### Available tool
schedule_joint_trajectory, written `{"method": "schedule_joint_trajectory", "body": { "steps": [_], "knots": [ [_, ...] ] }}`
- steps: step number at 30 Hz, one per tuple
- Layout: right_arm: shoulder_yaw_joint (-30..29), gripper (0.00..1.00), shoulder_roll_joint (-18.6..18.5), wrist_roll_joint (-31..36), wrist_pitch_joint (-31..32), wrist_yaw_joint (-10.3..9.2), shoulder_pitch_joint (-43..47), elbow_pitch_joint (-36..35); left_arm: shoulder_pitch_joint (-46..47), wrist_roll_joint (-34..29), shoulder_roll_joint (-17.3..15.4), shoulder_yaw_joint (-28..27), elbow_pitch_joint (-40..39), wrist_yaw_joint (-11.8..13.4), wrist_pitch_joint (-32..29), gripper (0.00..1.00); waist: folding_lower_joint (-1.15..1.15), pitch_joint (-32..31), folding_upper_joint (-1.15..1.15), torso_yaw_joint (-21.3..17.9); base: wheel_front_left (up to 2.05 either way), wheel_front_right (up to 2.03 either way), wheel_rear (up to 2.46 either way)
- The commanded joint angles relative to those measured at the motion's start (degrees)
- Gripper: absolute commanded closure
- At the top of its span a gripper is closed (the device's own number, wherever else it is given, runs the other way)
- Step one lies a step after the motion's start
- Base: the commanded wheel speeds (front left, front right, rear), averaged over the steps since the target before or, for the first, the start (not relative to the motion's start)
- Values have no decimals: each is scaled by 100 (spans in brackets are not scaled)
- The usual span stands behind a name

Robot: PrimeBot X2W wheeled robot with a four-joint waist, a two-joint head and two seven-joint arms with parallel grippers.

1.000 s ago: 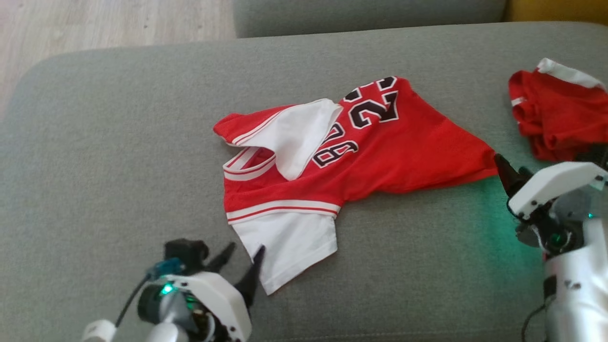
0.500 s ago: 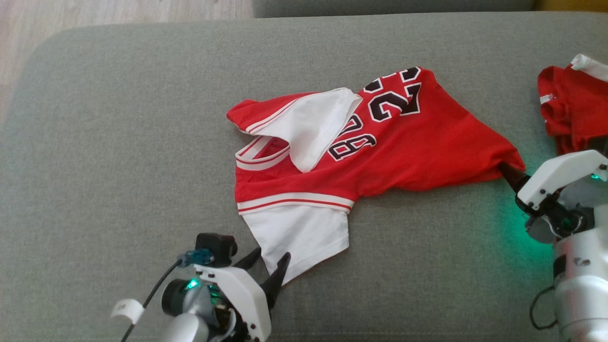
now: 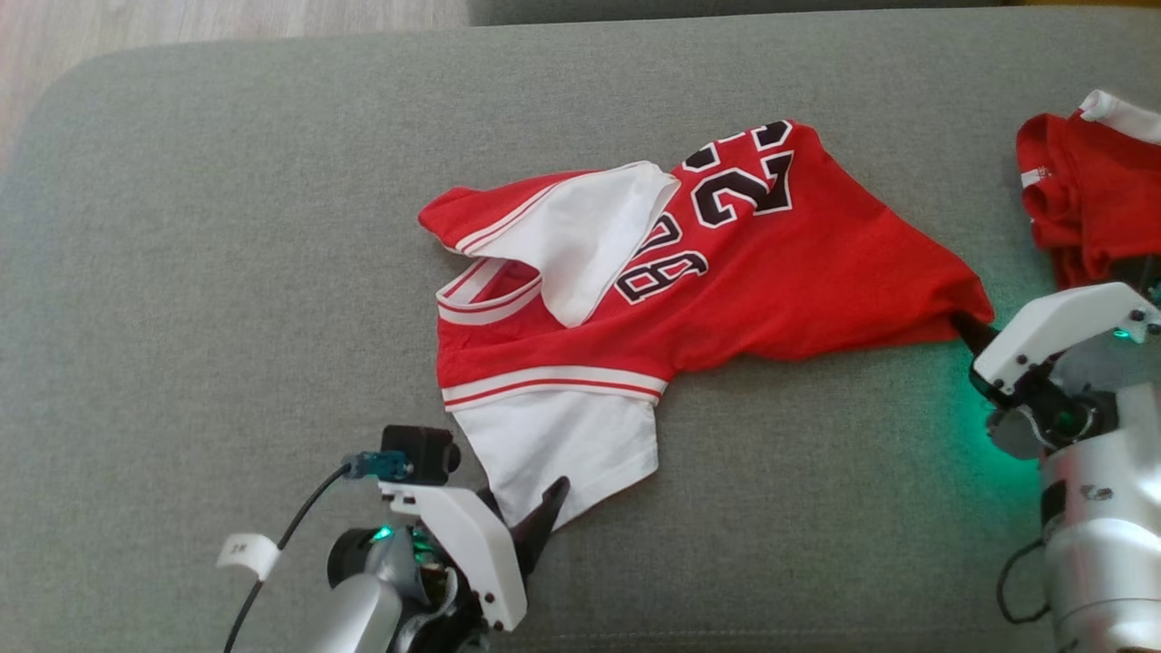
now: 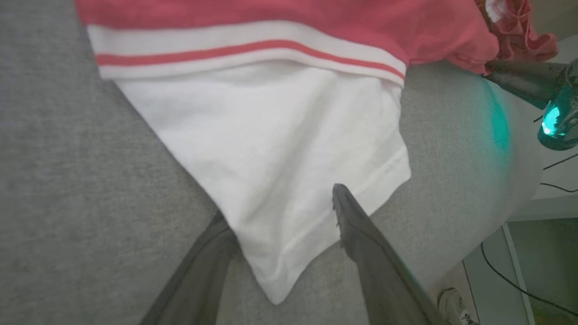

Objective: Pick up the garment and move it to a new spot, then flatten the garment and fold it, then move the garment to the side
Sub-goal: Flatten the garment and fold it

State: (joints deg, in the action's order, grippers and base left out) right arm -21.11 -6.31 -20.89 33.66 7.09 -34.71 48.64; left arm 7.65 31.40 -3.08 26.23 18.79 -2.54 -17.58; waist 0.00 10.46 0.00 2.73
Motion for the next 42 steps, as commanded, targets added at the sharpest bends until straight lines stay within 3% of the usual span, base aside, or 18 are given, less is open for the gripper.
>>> {"method": "schedule_joint_trajectory", "body": {
  "steps": [1,2,3,4,10,15,24,28,32,38,42],
  "knots": [
    [201,86,95,-79,-63,40,-143,-40,73,93,17,-34,-5,-6,-156,15,0,1,0,-6,0,0,0],
    [233,100,97,-130,-120,40,-143,-34,63,141,17,-17,-24,-14,-181,45,0,2,0,-6,0,0,0],
    [263,100,97,-183,-184,40,-145,-30,57,180,17,-14,-53,-12,-182,67,0,3,0,-2,0,0,0],
    [300,100,92,-230,-268,40,-148,-37,57,204,17,-12,-83,-5,-178,100,0,0,0,3,0,0,0],
    [578,100,-34,-492,-1089,40,-141,-208,31,342,-63,-197,-426,-17,4,100,0,-64,0,28,0,0,0],
    [989,100,-244,-944,-1626,40,45,-602,-45,593,-313,-586,-1112,-39,123,100,0,-202,0,75,0,0,0],
    [1912,100,-843,-2204,-1631,40,545,-2016,498,1031,-875,-1566,-2313,21,134,100,0,-127,0,98,0,0,0],
    [2222,100,-1108,-2534,-1576,40,436,-2430,1074,1279,-956,-1733,-2095,-26,-93,100,0,47,0,84,0,0,0],
    [2597,100,-1399,-2845,-1473,40,-42,-2672,2221,1498,-995,-1782,-1347,-152,-366,100,0,352,0,80,0,0,0],
    [3096,100,-1558,-3196,-1652,40,-1235,-2617,4188,1536,-980,-1883,115,-219,-399,100,0,809,0,12,0,0,0],
    [3463,100,-1576,-3333,-2111,40,-2466,-2301,5770,1316,-1042,-1863,1106,-246,-208,100,0,1190,0,-38,0,0,0]
  ]
}}
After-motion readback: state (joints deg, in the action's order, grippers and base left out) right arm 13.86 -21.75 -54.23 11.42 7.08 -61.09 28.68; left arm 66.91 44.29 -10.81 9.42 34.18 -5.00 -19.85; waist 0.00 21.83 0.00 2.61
